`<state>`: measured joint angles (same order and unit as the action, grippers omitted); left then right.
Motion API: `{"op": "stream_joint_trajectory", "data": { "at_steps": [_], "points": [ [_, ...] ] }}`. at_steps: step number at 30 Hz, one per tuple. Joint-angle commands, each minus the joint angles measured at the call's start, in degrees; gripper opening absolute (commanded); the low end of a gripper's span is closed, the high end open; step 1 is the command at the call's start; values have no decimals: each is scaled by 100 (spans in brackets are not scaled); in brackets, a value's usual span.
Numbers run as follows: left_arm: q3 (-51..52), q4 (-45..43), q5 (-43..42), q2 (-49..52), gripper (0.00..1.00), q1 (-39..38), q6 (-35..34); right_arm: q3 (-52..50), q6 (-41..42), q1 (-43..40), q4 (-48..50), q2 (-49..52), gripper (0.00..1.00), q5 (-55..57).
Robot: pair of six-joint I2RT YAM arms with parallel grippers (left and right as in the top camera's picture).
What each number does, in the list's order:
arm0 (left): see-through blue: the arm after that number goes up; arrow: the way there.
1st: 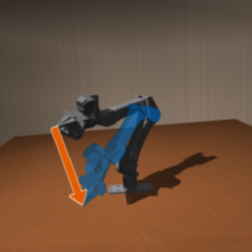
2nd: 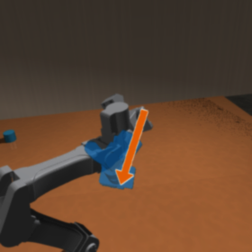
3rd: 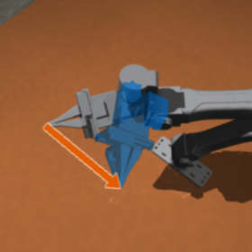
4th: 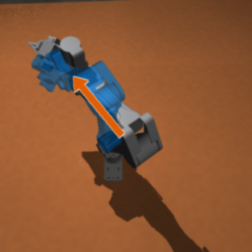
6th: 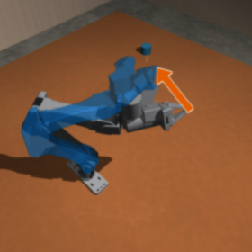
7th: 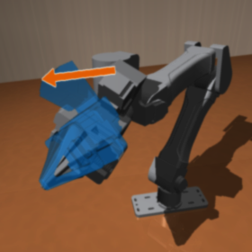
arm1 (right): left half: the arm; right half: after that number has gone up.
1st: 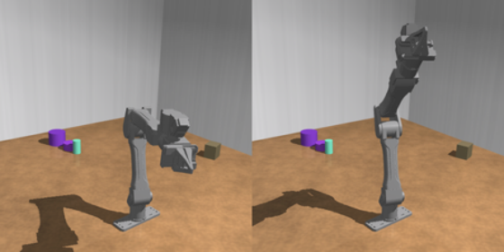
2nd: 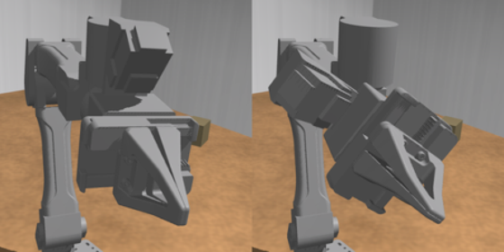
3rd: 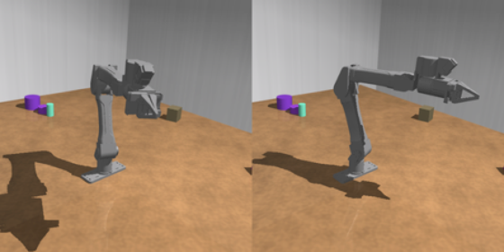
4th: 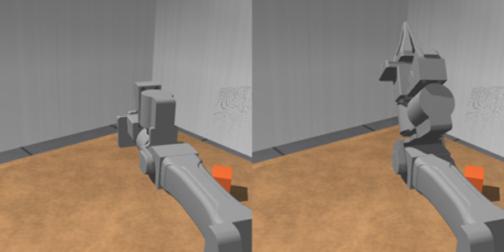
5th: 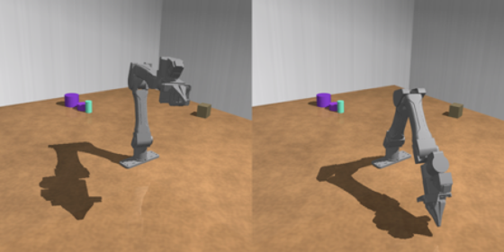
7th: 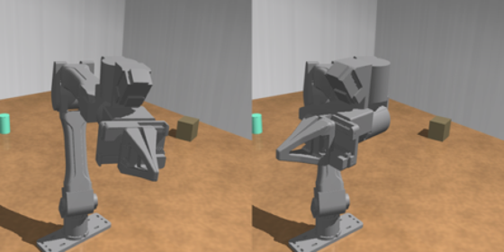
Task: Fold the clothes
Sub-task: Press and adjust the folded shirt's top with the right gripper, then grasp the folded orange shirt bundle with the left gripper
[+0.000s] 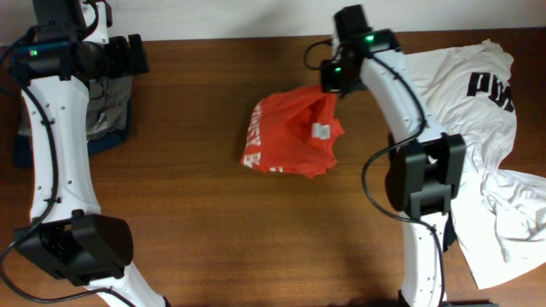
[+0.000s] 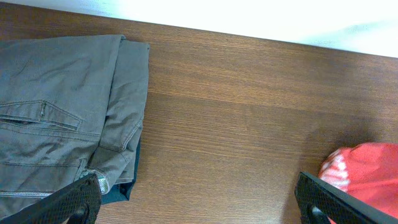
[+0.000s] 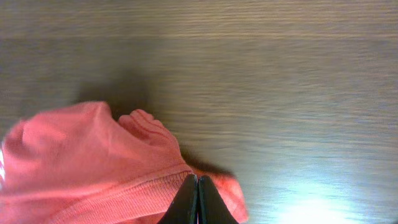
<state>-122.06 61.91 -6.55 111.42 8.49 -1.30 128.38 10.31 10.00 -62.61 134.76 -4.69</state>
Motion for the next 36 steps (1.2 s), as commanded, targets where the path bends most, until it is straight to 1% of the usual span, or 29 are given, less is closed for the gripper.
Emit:
{"op": "stream_joint_trajectory", "data": {
  "at_steps": [1, 2, 4, 5, 7, 8, 10, 13, 17, 19, 23, 28, 32, 36],
  "points": [
    [-87, -11, 63, -157, 99, 20, 92, 103, -457, -262, -2, 35, 4, -20],
    [-87, -11, 63, -151, 99, 20, 92, 103, -459, -306, -11, 35, 9, -72],
    [-87, -11, 63, -149, 99, 20, 92, 103, -592, -367, -105, 33, 45, -245],
    [-87, -9, 63, -149, 99, 20, 92, 107, -603, -369, -162, 28, 55, -299],
    [-87, -9, 63, -144, 99, 20, 92, 109, -601, -402, -367, 7, 74, -439],
    [-87, -9, 63, -140, 99, 20, 94, 109, -597, -417, -516, -11, 81, -579],
    [-85, 13, 61, -125, 99, 20, 94, 109, -531, -468, -881, -72, 90, -962],
    [-85, 61, -31, -68, 99, 13, 116, 109, -385, -540, -1425, -146, 94, -1539],
    [-85, 120, -715, 79, 99, -188, 647, 109, -332, -713, -1375, -273, 96, -1572],
    [-85, 125, -1034, 173, 99, -452, 898, 131, -229, -870, -1287, -323, 99, -1574],
    [-83, 192, -1001, 358, 99, -1202, 1447, 243, -79, -1360, -1193, -328, 99, -1615],
    [-83, 179, -525, 721, 99, -2347, 1652, 240, -85, -2002, -1276, -328, 99, -1657],
    [-83, 66, 0, 1091, 99, -3257, 1659, 240, -87, -2350, -1338, -328, 99, -1657],
    [-83, -111, 898, 1467, 99, -4028, 1519, 240, -107, -2522, -1429, -328, 99, -1655]
  ]
}}
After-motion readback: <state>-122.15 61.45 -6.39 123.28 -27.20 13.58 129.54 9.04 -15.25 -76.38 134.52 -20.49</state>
